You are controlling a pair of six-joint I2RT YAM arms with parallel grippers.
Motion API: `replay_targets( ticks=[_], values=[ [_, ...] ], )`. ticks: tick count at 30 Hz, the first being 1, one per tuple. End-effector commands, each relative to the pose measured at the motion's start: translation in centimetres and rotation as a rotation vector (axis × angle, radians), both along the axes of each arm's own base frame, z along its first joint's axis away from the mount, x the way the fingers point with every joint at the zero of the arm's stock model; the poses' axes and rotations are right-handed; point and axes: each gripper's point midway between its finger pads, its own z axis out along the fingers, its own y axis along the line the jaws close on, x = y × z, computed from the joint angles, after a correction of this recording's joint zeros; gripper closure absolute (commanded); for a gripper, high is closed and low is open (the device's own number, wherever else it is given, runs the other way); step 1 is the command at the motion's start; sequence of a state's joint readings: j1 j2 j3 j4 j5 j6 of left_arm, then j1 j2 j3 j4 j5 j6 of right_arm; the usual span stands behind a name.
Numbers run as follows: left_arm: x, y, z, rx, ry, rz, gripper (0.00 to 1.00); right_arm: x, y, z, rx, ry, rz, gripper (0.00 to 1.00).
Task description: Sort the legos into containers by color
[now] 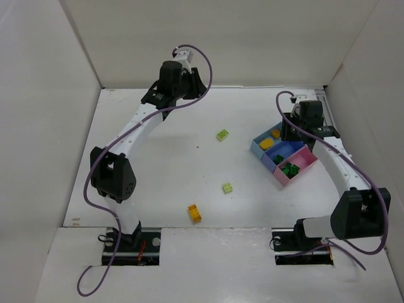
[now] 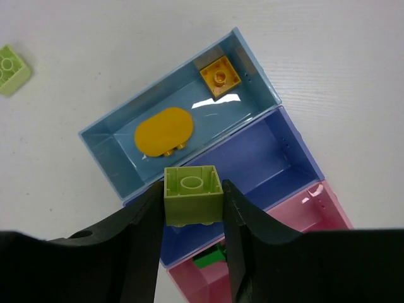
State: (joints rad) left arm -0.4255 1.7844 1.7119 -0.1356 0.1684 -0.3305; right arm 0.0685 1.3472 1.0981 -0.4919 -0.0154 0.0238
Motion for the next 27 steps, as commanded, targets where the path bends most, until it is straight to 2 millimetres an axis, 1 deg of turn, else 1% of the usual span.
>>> replay_targets(
  ticks=[1, 2, 3, 4, 5, 7, 9, 10, 11, 12, 13, 14, 15, 16, 18, 21, 22, 23, 24, 25, 26, 27],
  values=[
    [-0.2, -1.0, 1.0, -0.011, -0.008, -0.069, 1.0, 0.9, -1.0, 0.8, -0.013, -0.007, -0.052, 1.0],
    [-0.2, -1.0, 1.4, -0.013, -0.012, -0.069, 1.0, 0.8, -0.8, 0.0, -0.001, 0.023, -0.053, 1.0],
    [-0.1, -1.1, 1.4, -0.006, -0.018, -0.083, 1.0, 0.8, -0.7, -0.1, -0.001, 0.023, -0.053, 1.0],
    [0.0, -1.1, 1.3, 0.004, -0.024, -0.088, 1.0, 0.6, -0.9, -1.0, -0.01, 0.046, -0.061, 1.0],
    [0.1, -1.2, 0.9, 0.007, -0.016, -0.088, 1.0, 0.5, -1.1, -1.3, -0.011, 0.055, -0.078, 1.0],
    [0.0, -1.3, 0.9, 0.005, -0.015, -0.096, 1.0, 0.7, -1.2, -1.2, -0.006, 0.046, -0.094, 1.0],
    [-0.1, -1.5, 0.9, 0.001, -0.013, -0.108, 1.0, 0.4, -1.6, -1.6, -0.006, 0.042, -0.104, 1.0],
    [-0.2, -1.4, 0.4, 0.004, -0.003, -0.108, 1.0, 0.6, -1.6, -1.5, -0.005, 0.033, -0.104, 1.0],
    [-0.3, -1.6, 0.4, 0.001, -0.002, -0.119, 1.0, 0.4, -2.0, -1.9, -0.005, 0.043, -0.126, 1.0],
    [-0.2, -1.6, 0.6, -0.003, -0.01, -0.119, 1.0, 0.4, -2.0, -1.9, -0.005, 0.043, -0.126, 1.0],
    [-0.2, -1.6, 0.6, -0.003, -0.01, -0.119, 1.0, 0.4, -2.0, -1.9, -0.005, 0.043, -0.126, 0.97],
    [-0.3, -1.6, 0.9, 0.004, -0.015, -0.122, 1.0, 0.2, -2.0, -2.5, -0.007, 0.065, -0.126, 0.95],
    [0.0, -1.7, 0.2, 0.009, -0.004, -0.122, 1.0, 0.2, -2.0, -2.5, -0.008, 0.066, -0.126, 0.92],
    [-0.1, -1.7, 0.6, 0.008, -0.005, -0.122, 1.0, 0.0, -2.0, -3.0, -0.001, 0.087, -0.134, 0.91],
    [-0.1, -2.0, 0.6, 0.008, -0.009, -0.146, 1.0, -0.5, -2.0, -3.6, -0.003, 0.11, -0.134, 0.86],
    [-0.4, -2.3, 0.7, -0.001, -0.006, -0.17, 1.0, -0.8, -2.3, -4.1, -0.014, 0.121, -0.143, 0.71],
    [-0.5, -2.3, 0.3, 0.002, 0.002, -0.17, 1.0, -0.8, -2.3, -4.1, -0.014, 0.121, -0.143, 0.67],
    [-0.4, -2.4, 0.4, -0.001, -0.006, -0.17, 1.0, -0.8, -2.0, -4.5, -0.005, 0.135, -0.133, 0.64],
    [-0.2, -2.4, 0.0, 0.002, 0.002, -0.17, 1.0, -0.6, -2.0, -4.1, -0.004, 0.126, -0.133, 0.59],
    [-0.2, -2.4, 0.0, 0.002, 0.002, -0.17, 1.0, -0.6, -1.8, -4.1, 0.005, 0.127, -0.125, 0.59],
    [-0.2, -2.5, 0.4, -0.001, -0.006, -0.17, 1.0, -0.3, -1.8, -4.3, 0.005, 0.125, -0.125, 0.59],
    [-0.3, -2.6, 0.4, 0.004, -0.011, -0.184, 1.0, -0.3, -1.8, -4.3, 0.005, 0.125, -0.125, 0.56]
  ],
)
